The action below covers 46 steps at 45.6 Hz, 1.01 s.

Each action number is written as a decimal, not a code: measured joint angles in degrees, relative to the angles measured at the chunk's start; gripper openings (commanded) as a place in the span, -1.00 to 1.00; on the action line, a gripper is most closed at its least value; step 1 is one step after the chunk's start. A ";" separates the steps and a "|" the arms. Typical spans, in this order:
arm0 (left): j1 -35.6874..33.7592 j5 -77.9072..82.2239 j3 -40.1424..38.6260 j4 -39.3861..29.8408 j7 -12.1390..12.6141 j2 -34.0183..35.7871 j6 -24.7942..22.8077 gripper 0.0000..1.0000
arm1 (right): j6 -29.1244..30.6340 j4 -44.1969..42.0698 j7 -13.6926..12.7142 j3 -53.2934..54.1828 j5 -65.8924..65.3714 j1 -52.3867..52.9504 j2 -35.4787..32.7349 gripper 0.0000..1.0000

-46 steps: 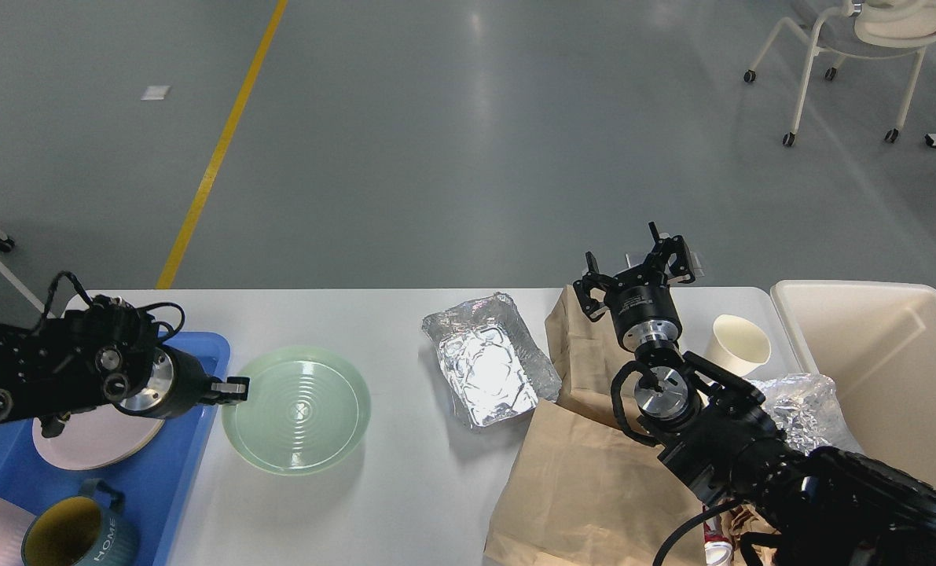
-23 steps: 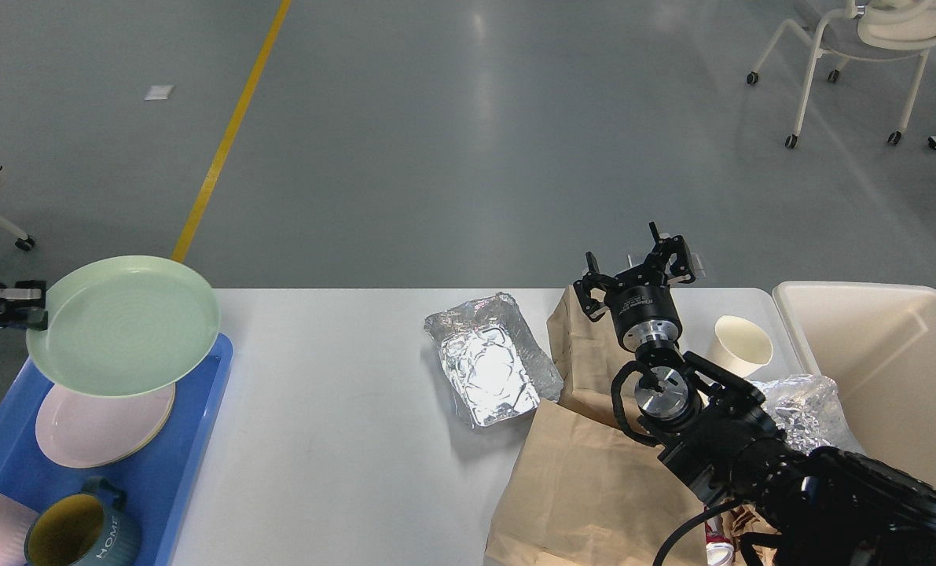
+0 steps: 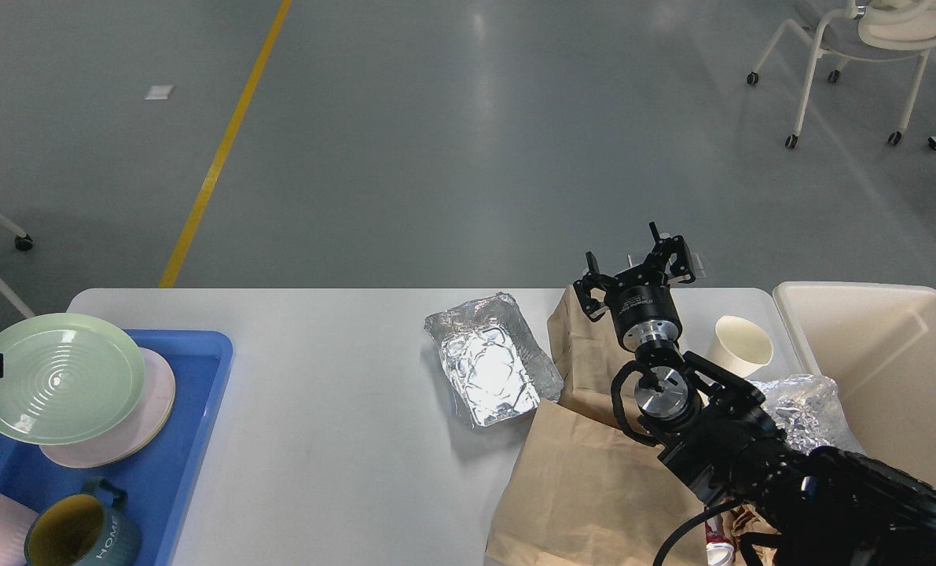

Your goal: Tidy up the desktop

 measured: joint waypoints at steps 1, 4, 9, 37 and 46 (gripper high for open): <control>0.47 -0.09 -0.07 0.92 -0.02 -0.85 0.32 -1.00 | 0.00 0.00 0.00 0.00 0.00 0.00 0.00 1.00; 1.72 -0.69 -0.10 3.15 -0.06 -3.22 1.14 -1.00 | 0.00 0.00 0.00 0.00 0.00 0.00 0.00 1.00; 3.70 -1.50 0.20 5.58 0.05 -6.04 2.29 -0.99 | 0.00 0.00 0.00 0.00 0.00 0.00 0.00 1.00; 3.87 -2.77 -0.27 7.16 -6.35 -5.14 3.43 0.75 | 0.00 0.04 0.00 0.00 0.00 0.00 0.00 1.00; -5.43 -5.59 -0.79 6.61 -10.77 0.85 1.18 0.84 | 0.00 0.01 0.00 0.00 0.00 0.00 0.00 1.00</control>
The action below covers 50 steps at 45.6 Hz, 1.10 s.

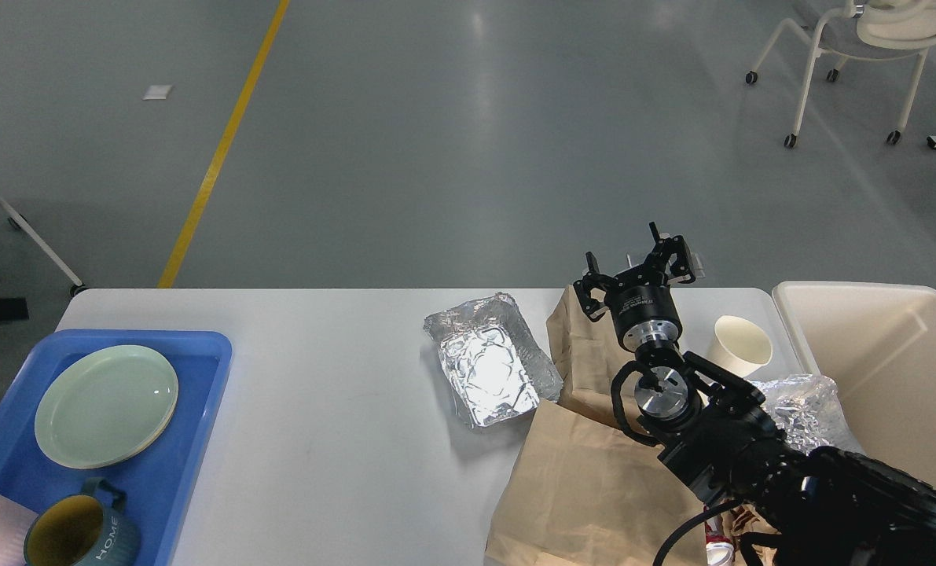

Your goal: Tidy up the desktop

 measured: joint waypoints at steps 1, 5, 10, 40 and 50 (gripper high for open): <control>-2.00 -0.45 -0.38 -0.03 -0.36 0.77 -1.10 0.84 | 0.00 -0.01 0.00 0.00 0.00 0.00 0.00 1.00; -9.60 -3.52 -2.00 -0.03 -0.96 2.97 -6.44 0.86 | 0.00 -0.01 0.00 0.00 0.00 0.00 0.00 1.00; -16.88 -11.48 -4.71 0.19 -1.64 4.36 -13.14 0.87 | 0.00 -0.01 0.00 0.00 0.00 0.00 0.00 1.00; 1.40 -56.98 -39.94 0.48 -2.81 -4.84 -23.51 0.94 | -0.10 -0.11 0.00 0.06 0.00 0.00 0.00 1.00; 9.47 -56.69 -52.25 3.96 -3.06 -14.51 -21.94 0.95 | -0.09 -0.09 0.00 0.07 0.00 0.00 0.00 1.00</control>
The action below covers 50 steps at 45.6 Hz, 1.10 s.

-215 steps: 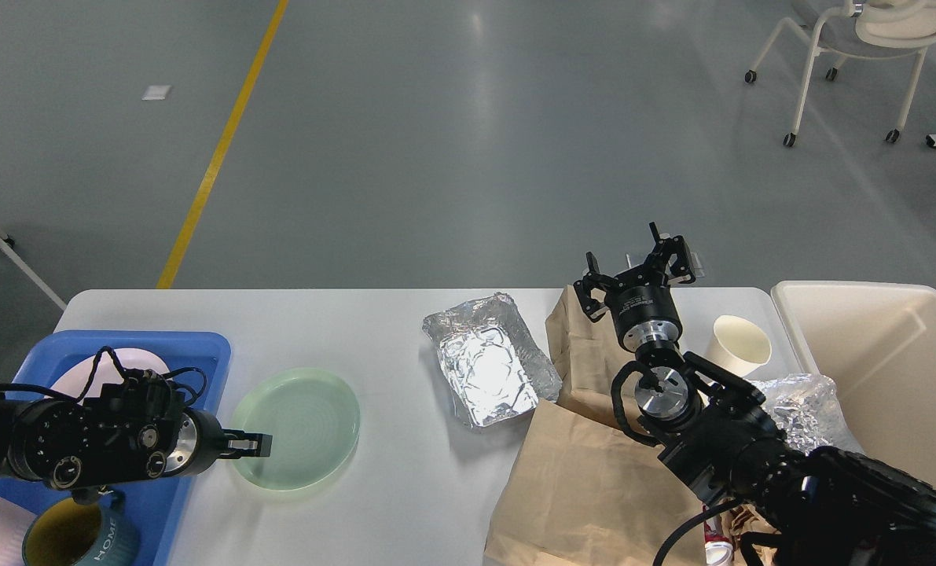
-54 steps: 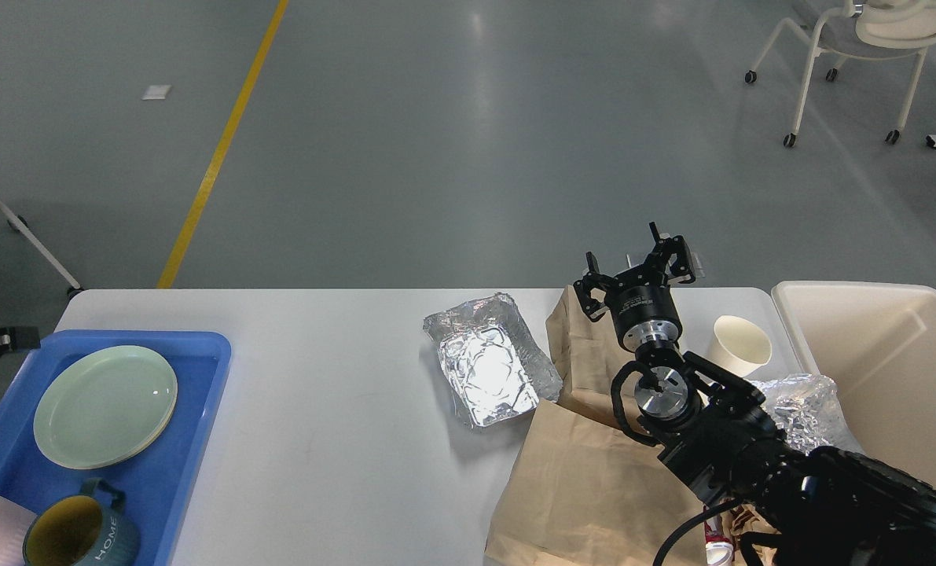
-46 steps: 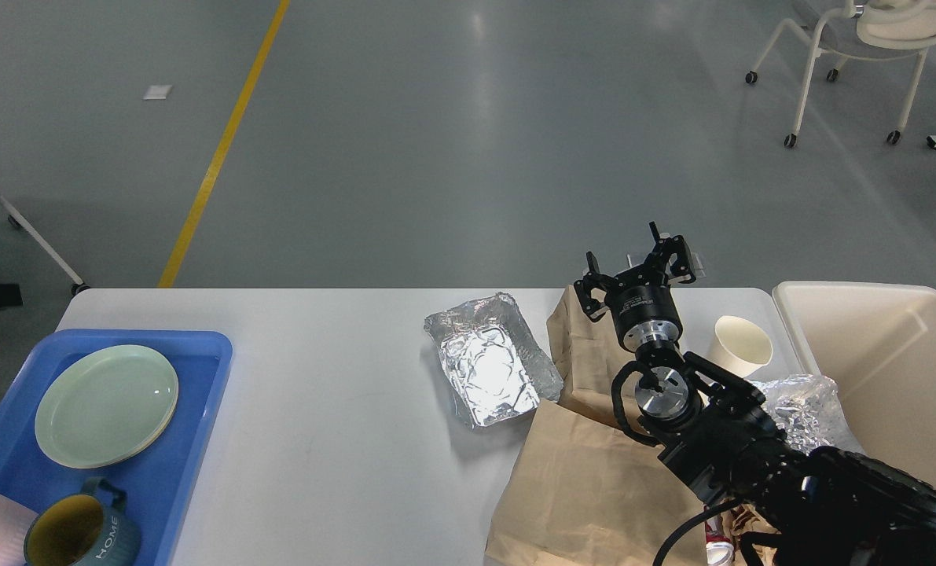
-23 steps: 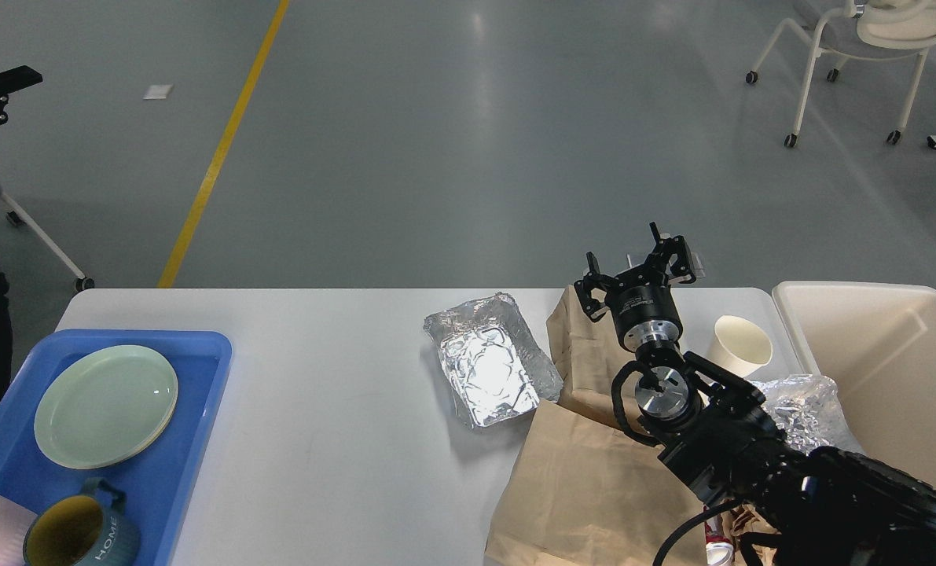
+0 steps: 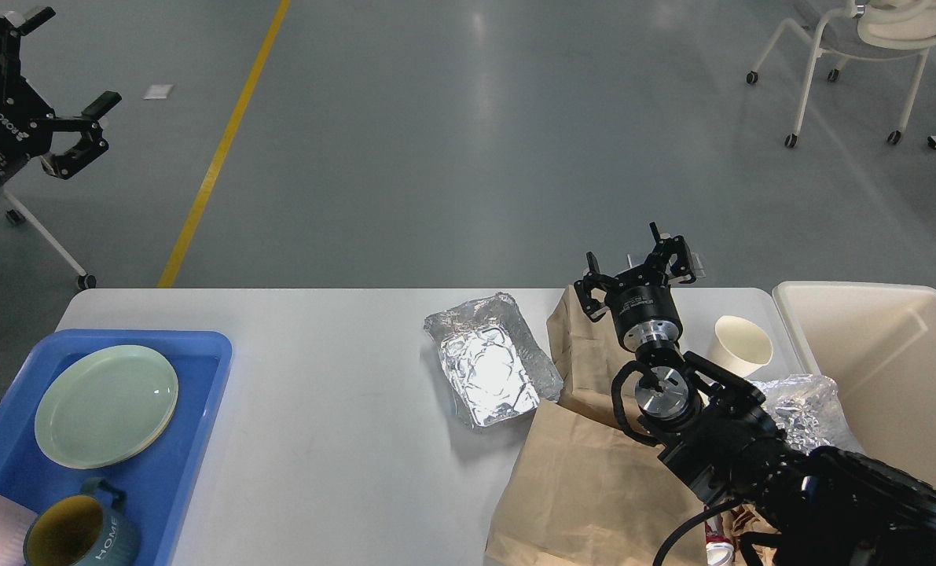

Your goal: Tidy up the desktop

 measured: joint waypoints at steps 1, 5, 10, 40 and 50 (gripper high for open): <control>0.18 0.09 -0.46 0.47 0.04 -0.87 0.09 0.95 | 0.00 0.00 0.00 0.00 0.00 0.00 0.00 1.00; 0.59 0.26 -1.34 2.44 0.17 -3.95 0.42 0.96 | 0.00 0.00 0.00 0.00 0.00 0.00 0.00 1.00; 0.93 0.28 -1.47 4.24 0.29 -5.92 0.51 0.97 | 0.00 0.00 0.00 0.01 0.00 0.00 0.00 1.00; 13.09 -0.46 -5.39 5.60 -0.20 -11.83 0.21 0.99 | 0.00 0.00 0.00 0.01 0.00 0.00 0.00 1.00; 14.69 -0.51 -7.08 6.78 -0.20 -13.72 0.65 1.00 | 0.00 0.00 0.00 0.01 0.00 0.00 0.00 1.00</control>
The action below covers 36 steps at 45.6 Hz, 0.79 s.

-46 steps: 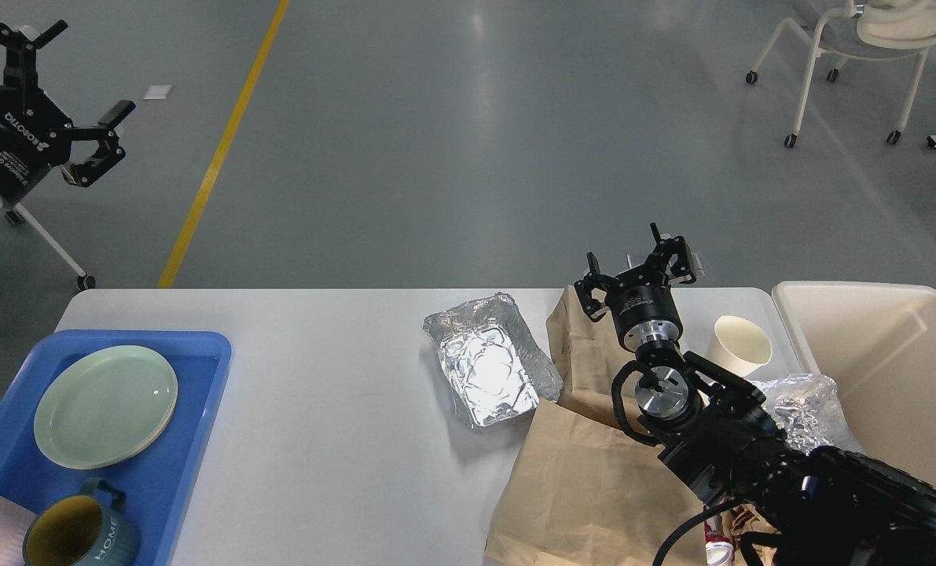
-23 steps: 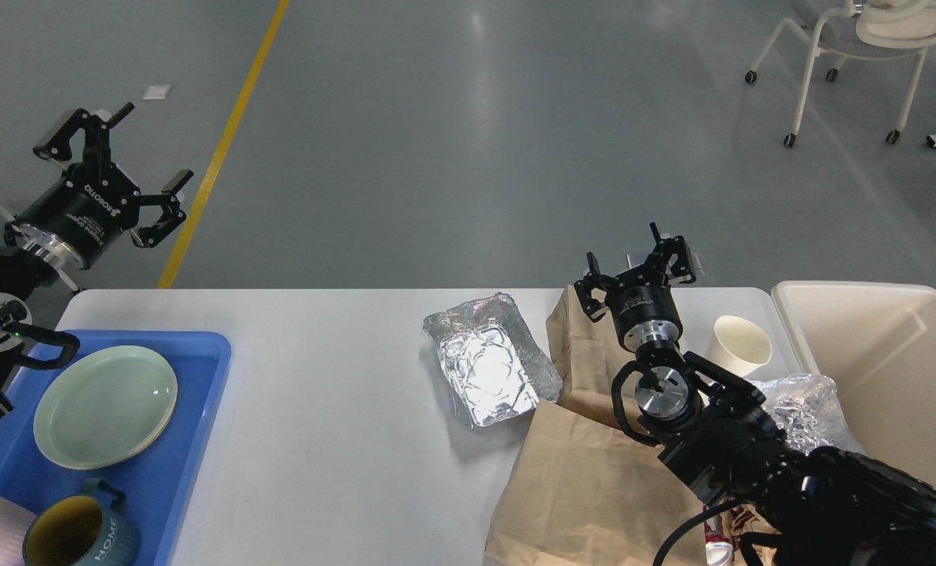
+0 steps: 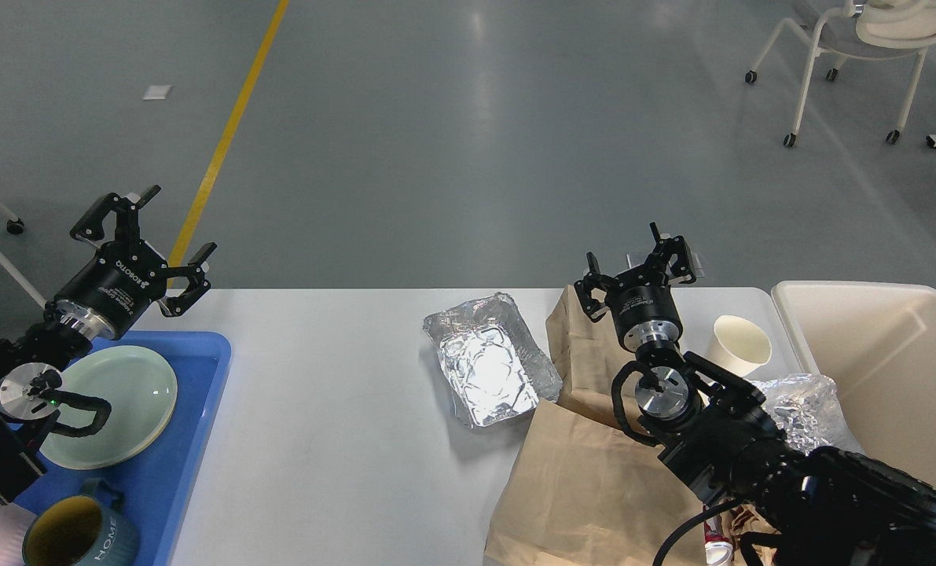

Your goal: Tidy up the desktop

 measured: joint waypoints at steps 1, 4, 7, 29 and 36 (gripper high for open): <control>0.00 0.00 -0.11 0.40 0.00 -0.27 0.06 1.00 | 0.00 0.00 0.00 0.00 0.00 0.00 0.00 1.00; 0.01 0.00 -0.34 1.63 -0.01 -1.27 0.24 1.00 | 0.00 0.00 0.00 0.00 0.00 0.00 0.00 1.00; 0.01 0.00 -0.41 2.24 -0.01 -1.97 0.29 1.00 | 0.00 0.00 0.00 0.00 0.00 0.00 0.00 1.00; 2.54 0.12 -0.34 3.26 -0.12 -3.94 0.40 1.00 | 0.01 0.00 0.00 0.00 0.00 0.00 0.00 1.00; 2.61 0.11 -0.40 3.32 -0.73 -3.99 0.40 1.00 | 0.01 0.00 0.00 0.00 0.00 0.00 0.00 1.00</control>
